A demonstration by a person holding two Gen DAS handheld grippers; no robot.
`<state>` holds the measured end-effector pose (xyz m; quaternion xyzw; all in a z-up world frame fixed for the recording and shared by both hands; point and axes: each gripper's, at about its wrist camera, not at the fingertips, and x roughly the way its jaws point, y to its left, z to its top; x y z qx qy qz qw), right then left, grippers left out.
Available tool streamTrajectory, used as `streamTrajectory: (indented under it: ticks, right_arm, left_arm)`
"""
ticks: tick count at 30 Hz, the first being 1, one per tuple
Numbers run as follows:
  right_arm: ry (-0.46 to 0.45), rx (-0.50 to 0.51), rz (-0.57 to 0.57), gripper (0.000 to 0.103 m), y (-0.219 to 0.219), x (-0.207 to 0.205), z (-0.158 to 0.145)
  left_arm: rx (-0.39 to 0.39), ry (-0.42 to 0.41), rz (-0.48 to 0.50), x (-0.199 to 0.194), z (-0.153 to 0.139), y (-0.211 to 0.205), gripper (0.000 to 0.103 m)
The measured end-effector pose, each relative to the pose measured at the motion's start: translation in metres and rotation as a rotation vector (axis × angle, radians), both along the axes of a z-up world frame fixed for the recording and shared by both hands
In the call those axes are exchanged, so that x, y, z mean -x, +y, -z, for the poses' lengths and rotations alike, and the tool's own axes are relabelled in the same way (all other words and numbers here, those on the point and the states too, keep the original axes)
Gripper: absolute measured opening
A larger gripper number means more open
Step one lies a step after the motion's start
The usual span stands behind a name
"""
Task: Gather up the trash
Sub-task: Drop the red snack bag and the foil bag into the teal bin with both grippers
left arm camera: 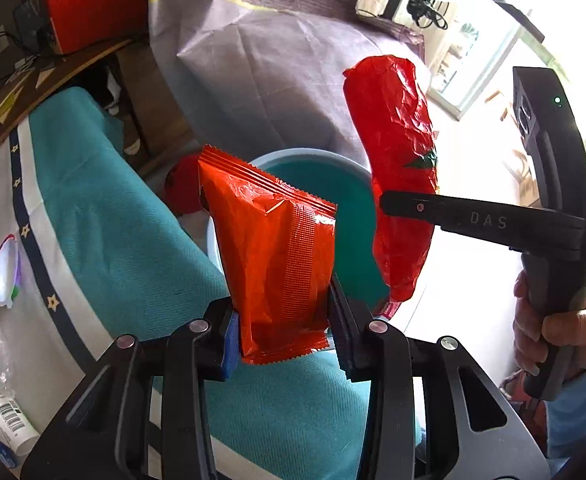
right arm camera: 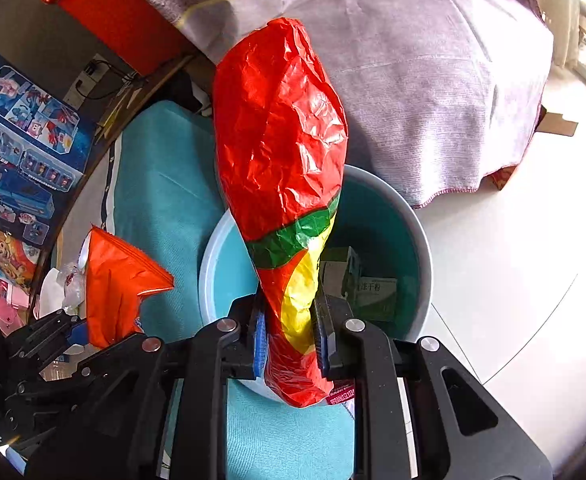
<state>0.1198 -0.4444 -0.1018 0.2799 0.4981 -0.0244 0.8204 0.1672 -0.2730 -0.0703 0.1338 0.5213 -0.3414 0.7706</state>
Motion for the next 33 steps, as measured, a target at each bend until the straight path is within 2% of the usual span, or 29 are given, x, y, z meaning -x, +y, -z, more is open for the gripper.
streamTrajectory:
  ticks: [2,3,4,7,11,14,21,22,23,24,25,26,27,30,33]
  right_arm:
    - [0.012,-0.005,-0.003,0.019,-0.002,-0.004,0.006]
    - [0.019,-0.008,-0.004,0.019,-0.002,-0.006,0.009]
    - [0.024,-0.011,-0.006,0.019,-0.002,-0.007,0.011]
    - [0.039,-0.020,-0.011,0.020,-0.003,-0.011,0.019]
    - [0.055,-0.026,-0.019,0.020,0.000,-0.014,0.027]
    - [0.066,-0.032,-0.019,0.020,0.001,-0.013,0.033]
    - [0.080,-0.033,-0.027,0.023,0.006,-0.014,0.038]
    - [0.082,-0.032,-0.027,0.026,0.007,-0.014,0.039]
    - [0.082,-0.029,-0.026,0.032,0.007,-0.014,0.038]
    - [0.082,-0.023,-0.024,0.043,0.008,-0.014,0.038]
    - [0.082,-0.017,-0.023,0.049,0.009,-0.015,0.037]
    - [0.082,-0.012,-0.022,0.061,0.009,-0.015,0.037]
    - [0.084,-0.010,-0.020,0.069,0.010,-0.015,0.037]
    - [0.092,-0.016,-0.011,0.075,0.010,-0.014,0.036]
    - [0.105,-0.020,0.004,0.075,0.009,-0.012,0.036]
  left_arm:
    - [-0.012,0.020,0.008,-0.004,0.010,-0.009,0.041]
    - [-0.021,0.027,0.009,-0.006,0.015,-0.012,0.045]
    - [-0.025,0.028,0.009,-0.007,0.018,-0.015,0.055]
    - [-0.043,0.029,0.012,-0.008,0.025,-0.021,0.061]
    - [-0.051,0.027,0.001,-0.009,0.028,-0.020,0.078]
    - [-0.044,0.018,-0.010,-0.008,0.024,-0.014,0.086]
    - [-0.018,0.026,-0.043,-0.006,0.016,0.002,0.091]
    - [-0.013,0.029,-0.050,-0.005,0.015,0.004,0.091]
    - [-0.009,0.032,-0.055,-0.005,0.015,0.006,0.091]
    - [-0.005,0.035,-0.059,-0.005,0.014,0.007,0.091]
    - [-0.002,0.037,-0.063,-0.004,0.014,0.008,0.092]
    - [0.000,0.037,-0.064,-0.003,0.013,0.009,0.092]
    - [0.002,0.035,-0.066,-0.003,0.012,0.010,0.092]
    - [0.009,0.032,-0.068,0.000,0.009,0.012,0.092]
    - [0.021,0.029,-0.067,0.003,0.006,0.015,0.093]
